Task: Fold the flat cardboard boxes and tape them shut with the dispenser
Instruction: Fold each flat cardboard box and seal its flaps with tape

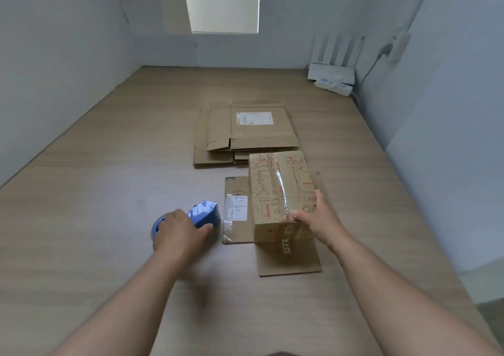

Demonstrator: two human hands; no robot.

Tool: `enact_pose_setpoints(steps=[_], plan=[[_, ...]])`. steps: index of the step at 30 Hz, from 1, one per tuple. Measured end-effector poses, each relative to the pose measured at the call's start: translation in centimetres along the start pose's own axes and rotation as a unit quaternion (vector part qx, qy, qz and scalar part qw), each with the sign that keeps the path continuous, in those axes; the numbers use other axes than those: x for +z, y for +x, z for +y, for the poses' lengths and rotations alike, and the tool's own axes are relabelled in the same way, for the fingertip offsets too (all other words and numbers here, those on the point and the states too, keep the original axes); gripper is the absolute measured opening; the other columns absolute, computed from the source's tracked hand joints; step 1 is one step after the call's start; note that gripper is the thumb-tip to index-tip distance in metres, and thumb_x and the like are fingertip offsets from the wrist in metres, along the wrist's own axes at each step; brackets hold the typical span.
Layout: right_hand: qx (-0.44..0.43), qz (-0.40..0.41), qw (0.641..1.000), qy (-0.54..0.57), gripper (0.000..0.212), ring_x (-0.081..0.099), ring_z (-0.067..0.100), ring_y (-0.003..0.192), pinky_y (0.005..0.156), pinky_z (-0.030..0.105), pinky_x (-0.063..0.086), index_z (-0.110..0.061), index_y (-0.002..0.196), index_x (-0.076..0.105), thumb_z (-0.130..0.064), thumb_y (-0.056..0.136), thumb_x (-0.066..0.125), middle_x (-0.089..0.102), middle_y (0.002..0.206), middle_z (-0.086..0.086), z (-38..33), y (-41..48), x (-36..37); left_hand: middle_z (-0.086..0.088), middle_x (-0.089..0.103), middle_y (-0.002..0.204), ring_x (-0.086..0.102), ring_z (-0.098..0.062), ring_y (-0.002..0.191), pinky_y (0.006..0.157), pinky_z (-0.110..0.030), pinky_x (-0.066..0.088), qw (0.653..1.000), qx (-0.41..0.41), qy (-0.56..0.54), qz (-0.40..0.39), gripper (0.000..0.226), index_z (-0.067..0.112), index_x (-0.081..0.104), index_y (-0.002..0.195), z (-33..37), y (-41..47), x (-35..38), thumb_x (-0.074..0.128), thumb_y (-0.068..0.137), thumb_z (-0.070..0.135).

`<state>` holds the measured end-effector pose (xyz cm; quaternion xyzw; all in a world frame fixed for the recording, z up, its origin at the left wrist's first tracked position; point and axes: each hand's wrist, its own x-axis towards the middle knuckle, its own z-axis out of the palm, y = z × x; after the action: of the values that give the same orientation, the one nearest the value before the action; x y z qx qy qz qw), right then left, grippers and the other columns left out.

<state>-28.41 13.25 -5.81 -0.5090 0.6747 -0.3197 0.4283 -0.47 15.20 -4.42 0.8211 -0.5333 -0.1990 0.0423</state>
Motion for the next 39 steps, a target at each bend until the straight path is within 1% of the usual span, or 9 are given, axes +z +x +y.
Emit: enact_pose_setpoints(steps=[4,9,16,20,24,27,30,33,39], plan=[[0.002,0.02,0.999,-0.029,0.049,0.056,0.002,0.092,0.081,0.023,0.047,-0.03,0.116,0.044,-0.022,0.078,0.075,0.055,0.099,-0.019,-0.7,-0.5,0.0,0.0,0.058,0.088,0.056,-0.018,0.081,0.059,-0.025,0.038,0.996,-0.001,0.033,-0.082,0.039,0.014,0.052,0.107,-1.1,1.9,0.4,0.061,0.085,0.045],[0.015,0.057,0.994,-0.095,0.051,0.059,0.011,0.101,0.088,0.034,0.052,-0.028,0.119,0.049,-0.032,0.076,0.075,0.059,0.11,-0.012,-0.7,-0.6,0.4,0.003,0.051,0.075,0.054,-0.017,0.078,0.061,-0.025,0.038,0.992,0.003,0.07,-0.102,0.037,0.016,0.053,0.098,-1.2,3.6,0.0,0.067,0.081,0.045],[0.0,0.102,0.974,-0.203,0.056,0.047,0.019,0.12,0.1,0.036,0.044,-0.022,0.133,0.047,-0.04,0.084,0.066,0.05,0.128,-0.001,-1.8,-1.3,0.1,0.003,0.06,0.089,0.059,-0.016,0.082,0.074,-0.031,0.051,0.993,0.089,-0.007,-0.078,0.035,0.019,0.06,0.102,-1.0,3.5,0.0,0.064,0.082,0.047],[-0.09,0.122,0.985,-0.078,0.045,0.047,0.015,0.124,0.104,0.031,0.041,-0.02,0.133,0.052,-0.029,0.09,0.063,0.048,0.136,-0.002,-4.1,-3.5,-0.7,0.004,0.065,0.096,0.061,-0.015,0.089,0.082,-0.036,0.052,0.948,0.201,-0.192,-0.154,0.023,0.028,0.061,0.102,0.3,1.3,-1.9,0.07,0.083,0.037],[-0.122,-0.02,0.987,0.105,0.035,0.061,-0.001,0.101,0.078,0.018,0.053,-0.032,0.114,0.061,-0.017,0.084,0.071,0.06,0.12,-0.002,-6.6,-5.4,-1.0,0.006,0.068,0.098,0.064,-0.012,0.09,0.083,-0.032,0.053,0.908,0.262,-0.235,-0.226,0.025,0.038,0.062,0.1,1.8,-1.1,-4.2,0.075,0.082,0.028],[-0.122,-0.076,0.985,0.097,0.03,0.062,0.008,0.108,0.089,0.03,0.054,-0.037,0.107,0.068,-0.027,0.079,0.071,0.064,0.118,-0.003,-7.4,-5.6,-0.7,0.011,0.068,0.093,0.065,-0.005,0.083,0.068,-0.017,0.05,0.9,0.287,-0.224,-0.242,0.027,0.035,0.061,0.1,2.8,-2.1,-4.7,0.076,0.081,0.022],[-0.126,-0.081,0.984,0.101,0.02,0.064,0.013,0.104,0.092,0.031,0.052,-0.026,0.099,0.069,-0.01,0.087,0.066,0.069,0.107,0.0,-7.6,-5.5,-0.4,0.017,0.07,0.083,0.064,0.002,0.076,0.062,-0.012,0.047,0.893,0.292,-0.229,-0.254,0.026,0.033,0.064,0.096,3.2,-2.7,-4.9,0.078,0.078,0.019],[-0.135,-0.052,0.982,0.123,0.018,0.065,0.019,0.095,0.081,0.023,0.054,-0.021,0.089,0.067,-0.004,0.088,0.063,0.069,0.099,0.01,-7.7,-5.5,-0.7,0.011,0.07,0.088,0.065,-0.002,0.078,0.068,-0.017,0.048,0.896,0.293,-0.211,-0.257,0.027,0.034,0.064,0.096,3.3,-2.8,-5.0,0.079,0.077,0.022],[-0.135,-0.047,0.984,0.109,0.017,0.06,0.008,0.075,0.063,0.016,0.049,-0.017,0.078,0.062,-0.004,0.089,0.06,0.066,0.096,0.019,-7.5,-5.4,-1.3,0.01,0.069,0.092,0.064,-0.001,0.081,0.072,-0.017,0.051,0.898,0.299,-0.19,-0.26,0.026,0.036,0.063,0.097,3.5,-2.9,-5.0,0.077,0.079,0.025]])
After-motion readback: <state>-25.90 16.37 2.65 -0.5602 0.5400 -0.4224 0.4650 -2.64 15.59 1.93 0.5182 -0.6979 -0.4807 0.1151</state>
